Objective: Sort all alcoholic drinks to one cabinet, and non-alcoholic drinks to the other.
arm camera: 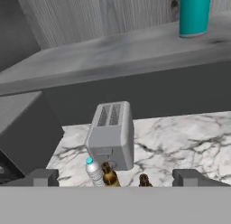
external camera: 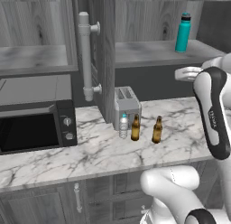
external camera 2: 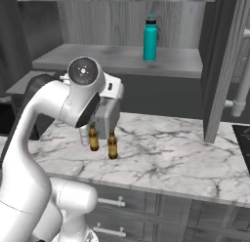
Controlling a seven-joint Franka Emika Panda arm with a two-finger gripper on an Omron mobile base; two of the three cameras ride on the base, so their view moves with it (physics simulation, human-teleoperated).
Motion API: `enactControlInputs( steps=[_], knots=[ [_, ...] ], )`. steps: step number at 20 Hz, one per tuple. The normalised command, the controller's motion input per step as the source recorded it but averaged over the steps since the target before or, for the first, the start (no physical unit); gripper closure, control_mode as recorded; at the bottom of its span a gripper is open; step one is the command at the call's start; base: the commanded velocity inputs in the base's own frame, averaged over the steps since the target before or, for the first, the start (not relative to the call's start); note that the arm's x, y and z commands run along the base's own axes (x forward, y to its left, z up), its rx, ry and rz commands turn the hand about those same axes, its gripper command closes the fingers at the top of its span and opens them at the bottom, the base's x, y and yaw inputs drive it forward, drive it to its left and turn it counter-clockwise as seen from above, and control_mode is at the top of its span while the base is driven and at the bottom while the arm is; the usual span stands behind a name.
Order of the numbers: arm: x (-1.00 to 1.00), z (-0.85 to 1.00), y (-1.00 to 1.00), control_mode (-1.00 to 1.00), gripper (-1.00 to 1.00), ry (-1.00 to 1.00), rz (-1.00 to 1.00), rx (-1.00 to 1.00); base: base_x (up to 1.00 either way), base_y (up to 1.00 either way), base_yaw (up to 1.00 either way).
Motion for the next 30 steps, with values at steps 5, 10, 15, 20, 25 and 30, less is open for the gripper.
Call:
enactControlInputs(
  steps=[5, 10, 15, 20, 25, 30],
  knots=[
    [-0.07, -0.41, 0.42, -1.0, -1.0, 0.04, 0.0, 0.02, 0.0, 0.0, 0.0],
    [-0.02, -0.29, 0.45, -1.0, -1.0, 0.07, 0.0, 0.01, 0.0, 0.0, 0.0],
    [0.0, -0.21, 0.41, -1.0, -1.0, 0.1, 0.0, 0.0, 0.0, 0.0, 0.0],
    [0.01, -0.12, 0.31, -1.0, -1.0, 0.06, 0.0, 0.0, 0.0, 0.0, 0.0],
    [0.07, -0.1, 0.25, -1.0, -1.0, 0.03, 0.0, 0.0, 0.0, 0.0, 0.0],
    [0.06, -0.06, 0.22, -1.0, -1.0, 0.0, -0.02, -0.03, 0.0, 0.0, 0.0]
  ],
)
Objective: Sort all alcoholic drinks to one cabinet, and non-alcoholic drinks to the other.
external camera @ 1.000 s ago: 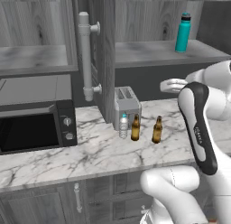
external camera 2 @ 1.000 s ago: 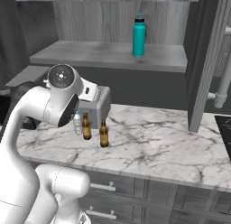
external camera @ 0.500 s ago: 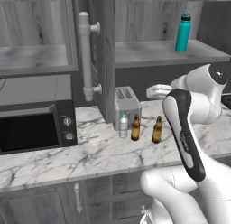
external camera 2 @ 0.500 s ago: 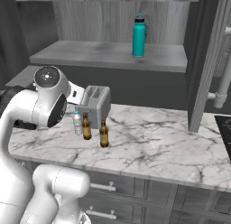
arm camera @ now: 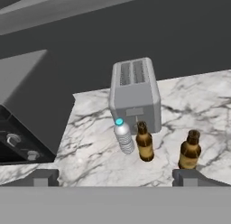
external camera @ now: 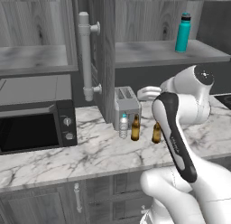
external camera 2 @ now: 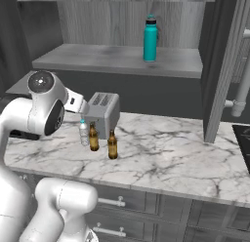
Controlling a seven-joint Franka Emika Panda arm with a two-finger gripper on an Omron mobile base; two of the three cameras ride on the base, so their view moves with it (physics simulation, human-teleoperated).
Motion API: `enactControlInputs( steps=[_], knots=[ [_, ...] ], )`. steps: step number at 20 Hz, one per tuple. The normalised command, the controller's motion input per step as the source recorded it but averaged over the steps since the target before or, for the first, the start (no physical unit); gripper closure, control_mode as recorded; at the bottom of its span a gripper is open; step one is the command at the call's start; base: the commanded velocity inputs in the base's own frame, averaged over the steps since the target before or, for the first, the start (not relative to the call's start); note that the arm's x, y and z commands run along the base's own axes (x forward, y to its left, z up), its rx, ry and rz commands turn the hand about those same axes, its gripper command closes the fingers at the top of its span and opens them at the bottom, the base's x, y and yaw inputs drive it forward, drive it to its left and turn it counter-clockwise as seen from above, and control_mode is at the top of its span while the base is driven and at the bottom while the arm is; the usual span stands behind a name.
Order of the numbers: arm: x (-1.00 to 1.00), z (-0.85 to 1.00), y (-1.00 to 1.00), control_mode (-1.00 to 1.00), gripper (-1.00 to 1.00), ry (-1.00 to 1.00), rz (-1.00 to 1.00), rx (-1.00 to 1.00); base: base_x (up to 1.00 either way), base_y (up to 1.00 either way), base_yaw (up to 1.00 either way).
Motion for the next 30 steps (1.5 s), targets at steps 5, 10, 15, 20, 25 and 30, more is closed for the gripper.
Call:
enactControlInputs(
  steps=[5, 10, 15, 20, 25, 30],
  knots=[
    [0.02, -0.08, 0.2, -1.0, -1.0, 0.0, -0.03, -0.02, 0.0, 0.0, 0.0],
    [0.0, -0.06, 0.18, -1.0, -1.0, 0.0, -0.03, -0.04, 0.0, 0.0, 0.0],
    [0.0, -0.09, 0.14, -1.0, -1.0, 0.02, -0.03, -0.04, 0.0, 0.0, 0.0],
    [0.01, -0.11, 0.08, -1.0, -1.0, 0.04, -0.02, -0.02, 0.0, 0.0, 0.0],
    [0.01, -0.12, 0.03, -1.0, -1.0, 0.04, -0.01, -0.02, 0.0, 0.0, 0.0],
    [0.0, -0.11, 0.01, -1.0, -1.0, 0.03, 0.0, -0.02, 0.0, 0.0, 0.0]
  ],
)
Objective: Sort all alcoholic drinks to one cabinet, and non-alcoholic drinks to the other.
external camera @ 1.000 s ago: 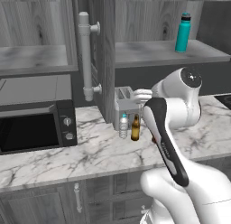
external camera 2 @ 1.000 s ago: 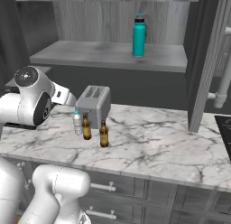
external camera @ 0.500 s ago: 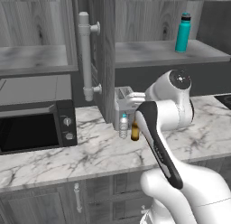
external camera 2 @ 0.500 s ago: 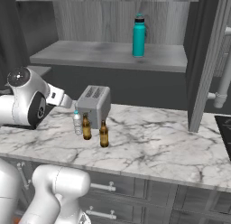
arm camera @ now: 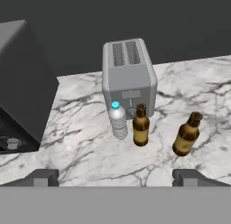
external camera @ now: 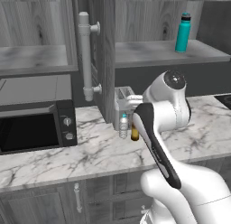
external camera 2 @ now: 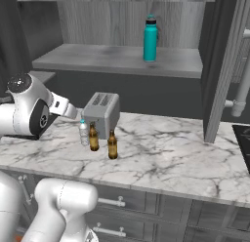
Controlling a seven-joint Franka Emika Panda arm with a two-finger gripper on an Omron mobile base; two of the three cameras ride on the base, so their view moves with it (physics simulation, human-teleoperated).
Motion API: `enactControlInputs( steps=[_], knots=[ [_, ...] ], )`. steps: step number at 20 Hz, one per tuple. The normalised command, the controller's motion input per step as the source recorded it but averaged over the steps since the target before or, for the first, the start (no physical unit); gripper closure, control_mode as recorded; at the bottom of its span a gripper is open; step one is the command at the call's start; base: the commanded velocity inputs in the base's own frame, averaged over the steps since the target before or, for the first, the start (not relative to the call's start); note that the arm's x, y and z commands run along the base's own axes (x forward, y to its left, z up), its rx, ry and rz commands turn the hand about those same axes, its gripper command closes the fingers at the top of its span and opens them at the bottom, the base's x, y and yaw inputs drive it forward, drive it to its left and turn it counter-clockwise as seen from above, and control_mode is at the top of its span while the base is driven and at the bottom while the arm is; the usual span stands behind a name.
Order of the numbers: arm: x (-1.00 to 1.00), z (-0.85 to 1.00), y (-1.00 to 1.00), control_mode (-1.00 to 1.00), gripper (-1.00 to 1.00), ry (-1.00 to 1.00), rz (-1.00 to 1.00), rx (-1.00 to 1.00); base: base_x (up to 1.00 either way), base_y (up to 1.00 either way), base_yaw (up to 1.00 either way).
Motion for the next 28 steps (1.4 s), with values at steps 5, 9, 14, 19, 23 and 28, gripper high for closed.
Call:
enactControlInputs(
  steps=[5, 9, 14, 19, 23, 28],
  knots=[
    [0.03, -0.15, 0.0, -1.0, -1.0, 0.01, 0.0, -0.03, 0.0, 0.0, 0.0],
    [0.05, -0.17, 0.0, -1.0, -1.0, 0.0, 0.0, -0.03, 0.0, 0.0, 0.0],
    [0.09, -0.17, 0.0, -1.0, -1.0, 0.0, 0.0, -0.01, 0.0, 0.0, 0.0],
    [0.16, -0.18, 0.0, -1.0, -1.0, 0.0, 0.0, 0.0, 0.0, 0.0, 0.0],
    [0.15, -0.16, 0.01, -1.0, -1.0, 0.0, 0.0, 0.0, 0.0, 0.0, 0.0],
    [0.14, -0.13, 0.06, -1.0, -1.0, 0.0, 0.0, 0.0, 0.0, 0.0, 0.0]
  ],
)
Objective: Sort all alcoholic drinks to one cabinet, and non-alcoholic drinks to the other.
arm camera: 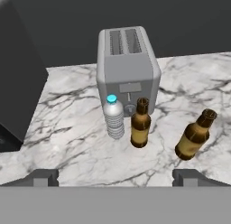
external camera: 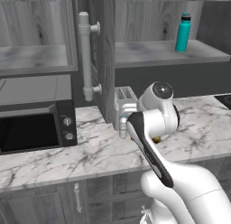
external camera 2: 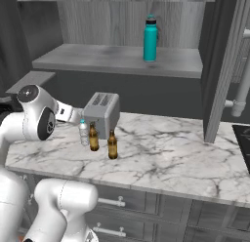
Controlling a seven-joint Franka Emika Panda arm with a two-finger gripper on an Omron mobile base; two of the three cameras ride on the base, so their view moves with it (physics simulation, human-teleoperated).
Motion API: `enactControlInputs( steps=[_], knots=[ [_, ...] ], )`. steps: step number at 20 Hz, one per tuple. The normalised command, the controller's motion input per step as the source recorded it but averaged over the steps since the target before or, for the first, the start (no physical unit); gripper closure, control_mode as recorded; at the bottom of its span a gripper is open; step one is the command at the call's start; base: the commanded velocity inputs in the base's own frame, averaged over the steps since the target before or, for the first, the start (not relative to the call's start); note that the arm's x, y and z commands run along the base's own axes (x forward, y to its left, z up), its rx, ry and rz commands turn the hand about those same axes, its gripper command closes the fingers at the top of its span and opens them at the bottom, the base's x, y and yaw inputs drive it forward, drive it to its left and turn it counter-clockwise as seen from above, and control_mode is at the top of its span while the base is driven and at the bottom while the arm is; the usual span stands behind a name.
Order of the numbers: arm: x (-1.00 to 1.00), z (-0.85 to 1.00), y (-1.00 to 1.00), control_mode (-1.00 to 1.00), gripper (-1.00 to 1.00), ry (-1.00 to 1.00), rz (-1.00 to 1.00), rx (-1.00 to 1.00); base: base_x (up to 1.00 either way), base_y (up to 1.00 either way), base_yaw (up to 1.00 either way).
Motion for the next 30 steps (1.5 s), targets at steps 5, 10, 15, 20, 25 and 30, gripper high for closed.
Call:
enactControlInputs(
  steps=[5, 10, 15, 20, 25, 30],
  knots=[
    [0.15, -0.14, 0.05, -1.0, -1.0, 0.0, 0.0, 0.0, 0.0, 0.0, 0.0],
    [0.17, -0.14, 0.03, -1.0, -1.0, 0.0, 0.0, 0.0, 0.0, 0.0, 0.0],
    [0.19, -0.16, 0.04, -1.0, -1.0, 0.0, 0.0, 0.0, 0.0, 0.0, 0.0],
    [0.18, -0.15, 0.04, -1.0, -1.0, 0.0, 0.0, 0.0, 0.0, 0.0, 0.0],
    [0.17, -0.15, 0.05, -1.0, -1.0, 0.0, 0.0, 0.0, 0.0, 0.0, 0.0],
    [0.16, -0.13, 0.04, -1.0, -1.0, 0.01, 0.0, 0.0, 0.0, 0.0, 0.0]
  ],
)
